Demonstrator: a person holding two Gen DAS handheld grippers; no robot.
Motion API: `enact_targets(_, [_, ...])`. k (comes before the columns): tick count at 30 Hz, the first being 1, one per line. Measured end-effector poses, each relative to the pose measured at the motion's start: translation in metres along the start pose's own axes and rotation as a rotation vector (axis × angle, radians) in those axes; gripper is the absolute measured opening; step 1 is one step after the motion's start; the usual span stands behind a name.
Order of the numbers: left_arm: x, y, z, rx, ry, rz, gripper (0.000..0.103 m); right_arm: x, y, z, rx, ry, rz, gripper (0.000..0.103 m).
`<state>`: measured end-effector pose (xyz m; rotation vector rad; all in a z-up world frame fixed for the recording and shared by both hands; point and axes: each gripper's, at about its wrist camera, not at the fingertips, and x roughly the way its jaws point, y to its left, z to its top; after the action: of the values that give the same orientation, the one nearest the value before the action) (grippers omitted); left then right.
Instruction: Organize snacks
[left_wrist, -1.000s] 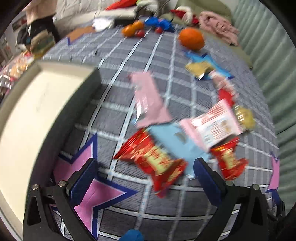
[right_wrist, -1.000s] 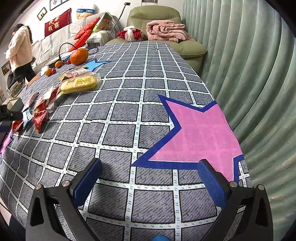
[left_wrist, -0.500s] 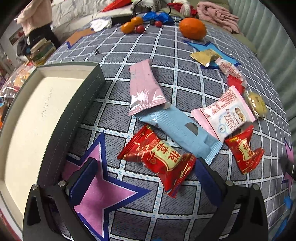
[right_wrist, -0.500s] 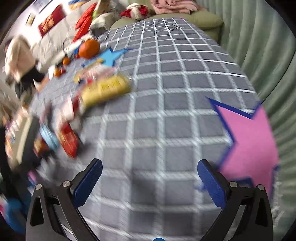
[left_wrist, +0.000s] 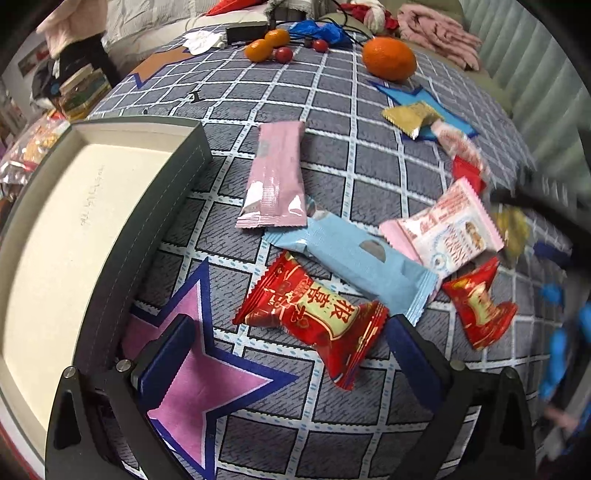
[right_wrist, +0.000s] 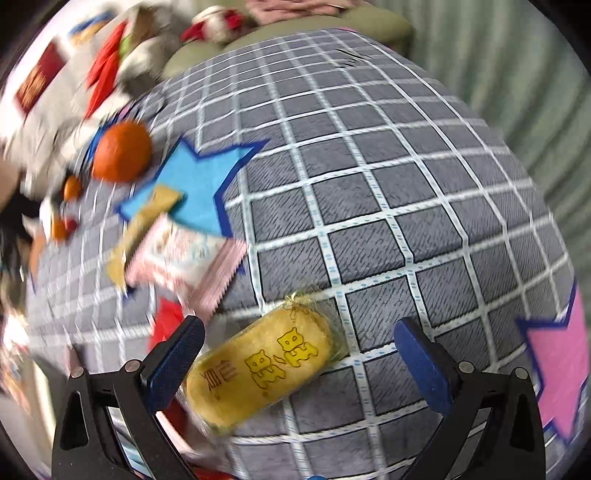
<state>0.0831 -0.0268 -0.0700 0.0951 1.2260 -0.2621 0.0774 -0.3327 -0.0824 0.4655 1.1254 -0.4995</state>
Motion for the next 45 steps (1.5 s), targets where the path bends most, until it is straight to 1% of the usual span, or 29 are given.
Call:
enact_targets(1, [-0.001,0.002,0.001,-0.018,0.0,-0.012,0.103,-0.002,-0.003,-0.004,-0.002,-0.012,0.008,0.103])
enact_targets(3, [-0.001,0.002,0.004,-0.044,-0.002,-0.034,0.103,-0.004,-0.008,-0.013,-0.028,-0.023,-0.011,0.103])
enact_targets(6, [0.002,-0.006,0.008,-0.017,0.006,-0.002,0.103,-0.006,-0.008,-0.022,-0.102,-0.017,-0.019,0.103])
enact_targets(7, [0.003,-0.009,0.007,0.002,-0.002,0.007,0.103,-0.009,-0.006,-0.025,-0.123,-0.018,-0.01,0.099])
enact_targets(8, [0.003,-0.01,0.005,0.012,-0.008,0.012,0.102,-0.013,-0.007,-0.029,-0.143,-0.025,-0.007,0.093])
enact_targets(9, [0.002,-0.011,0.003,0.023,-0.017,0.015,0.1,-0.017,-0.005,-0.032,-0.172,-0.034,-0.007,0.074])
enact_targets(10, [0.0,-0.011,0.0,0.038,-0.032,0.02,0.096,-0.022,-0.004,-0.037,-0.2,-0.042,0.003,0.054])
enact_targets(11, [-0.002,-0.011,-0.004,0.06,-0.048,0.03,0.093,-0.027,-0.006,-0.042,-0.214,-0.042,0.014,0.048])
enact_targets(12, [-0.004,-0.011,-0.009,0.089,-0.062,0.042,0.088,-0.03,-0.008,-0.046,-0.223,-0.042,0.031,0.04])
enact_targets(13, [-0.007,-0.01,-0.012,0.108,-0.076,0.03,0.079,-0.031,-0.012,-0.05,-0.226,-0.044,0.051,0.039])
enact_targets(15, [-0.013,-0.006,-0.022,0.163,-0.099,0.001,0.073,-0.036,-0.022,-0.061,-0.227,-0.044,0.089,0.039])
enact_targets(16, [-0.016,-0.002,-0.03,0.197,-0.11,-0.019,0.073,-0.041,-0.029,-0.071,-0.238,-0.041,0.097,0.039])
enact_targets(18, [-0.021,0.003,-0.044,0.249,-0.13,-0.04,0.073,-0.051,-0.041,-0.092,-0.266,-0.034,0.11,0.039])
enact_targets(21, [-0.029,0.014,-0.062,0.273,-0.135,-0.06,0.074,-0.061,-0.054,-0.115,-0.285,-0.035,0.117,0.039])
enact_targets(22, [-0.031,0.017,-0.064,0.268,-0.131,-0.064,0.076,-0.064,-0.058,-0.124,-0.29,-0.04,0.118,0.04])
enact_targets(23, [-0.032,0.02,-0.065,0.256,-0.127,-0.069,0.076,-0.067,-0.062,-0.132,-0.293,-0.045,0.125,0.045])
enact_targets(24, [-0.034,0.023,-0.064,0.238,-0.123,-0.072,0.077,-0.07,-0.065,-0.139,-0.294,-0.047,0.136,0.06])
enact_targets(25, [-0.034,0.025,-0.061,0.218,-0.116,-0.071,0.078,-0.071,-0.066,-0.142,-0.291,-0.045,0.137,0.089])
enact_targets(26, [-0.034,0.027,-0.059,0.2,-0.111,-0.071,0.078,-0.069,-0.068,-0.145,-0.283,-0.041,0.117,0.101])
enact_targets(27, [-0.034,0.029,-0.057,0.18,-0.105,-0.075,0.078,-0.068,-0.068,-0.146,-0.279,-0.045,0.106,0.103])
enact_targets(29, [-0.037,0.029,-0.053,0.155,-0.106,-0.078,0.079,-0.064,-0.069,-0.144,-0.261,-0.048,0.09,0.103])
enact_targets(32, [-0.04,0.023,-0.054,0.205,-0.126,-0.037,0.08,-0.062,-0.07,-0.137,-0.242,-0.053,0.09,0.103])
enact_targets(34, [-0.038,0.02,-0.058,0.262,-0.123,-0.018,0.081,-0.057,-0.065,-0.134,-0.263,-0.058,0.051,0.103])
enact_targets(36, [-0.032,0.02,-0.059,0.281,-0.102,-0.012,0.081,-0.054,-0.058,-0.138,-0.308,-0.082,0.008,0.103])
enact_targets(38, [-0.025,0.022,-0.06,0.272,-0.084,-0.018,0.081,-0.055,-0.058,-0.141,-0.305,-0.104,0.017,0.103])
enact_targets(40, [-0.023,0.024,-0.058,0.244,-0.098,-0.034,0.086,-0.055,-0.059,-0.142,-0.305,-0.125,0.02,0.103])
enact_targets(41, [-0.022,0.023,-0.057,0.242,-0.107,-0.03,0.087,-0.055,-0.059,-0.143,-0.306,-0.132,0.023,0.103])
enact_targets(43, [-0.02,0.021,-0.056,0.244,-0.12,-0.029,0.093,-0.055,-0.059,-0.143,-0.307,-0.14,0.025,0.103])
enact_targets(45, [-0.018,0.02,-0.057,0.24,-0.129,-0.034,0.097,-0.057,-0.06,-0.145,-0.307,-0.143,0.026,0.103])
